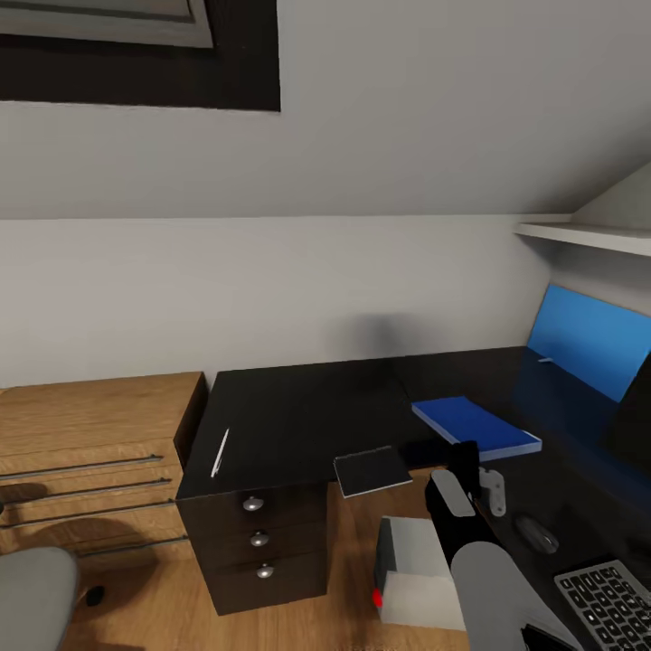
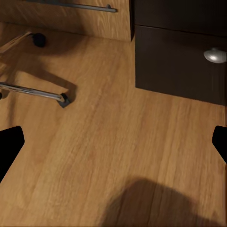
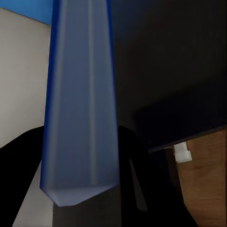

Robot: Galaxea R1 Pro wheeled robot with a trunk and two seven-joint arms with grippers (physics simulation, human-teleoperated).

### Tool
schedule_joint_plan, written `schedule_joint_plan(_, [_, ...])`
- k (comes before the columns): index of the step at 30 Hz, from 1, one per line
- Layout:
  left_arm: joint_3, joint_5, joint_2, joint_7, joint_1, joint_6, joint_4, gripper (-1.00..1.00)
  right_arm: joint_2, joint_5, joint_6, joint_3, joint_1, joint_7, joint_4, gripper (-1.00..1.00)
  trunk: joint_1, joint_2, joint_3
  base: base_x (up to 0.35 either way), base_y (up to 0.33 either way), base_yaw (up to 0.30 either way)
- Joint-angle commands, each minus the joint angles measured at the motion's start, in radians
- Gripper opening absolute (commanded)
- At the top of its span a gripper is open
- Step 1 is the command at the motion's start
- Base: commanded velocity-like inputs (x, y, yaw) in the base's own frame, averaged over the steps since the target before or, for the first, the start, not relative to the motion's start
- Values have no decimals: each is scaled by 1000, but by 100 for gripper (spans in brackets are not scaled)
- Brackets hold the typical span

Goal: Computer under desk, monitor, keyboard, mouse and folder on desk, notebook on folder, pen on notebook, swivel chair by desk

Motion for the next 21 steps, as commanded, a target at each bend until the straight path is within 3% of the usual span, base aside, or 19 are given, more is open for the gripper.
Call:
schedule_joint_plan(1, [-9, 9, 1, 6, -1, -5, 0, 100, 1, -3, -1, -2, -1, -1, 0, -100, 0, -1, -2, 0, 0, -91])
schedule_joint_plan(21, [-11, 8, 0, 6, -1, -6, -8, 100, 1, -7, 0, -2, -1, 1, 8, -100, 0, -1, -2, 0, 0, -48])
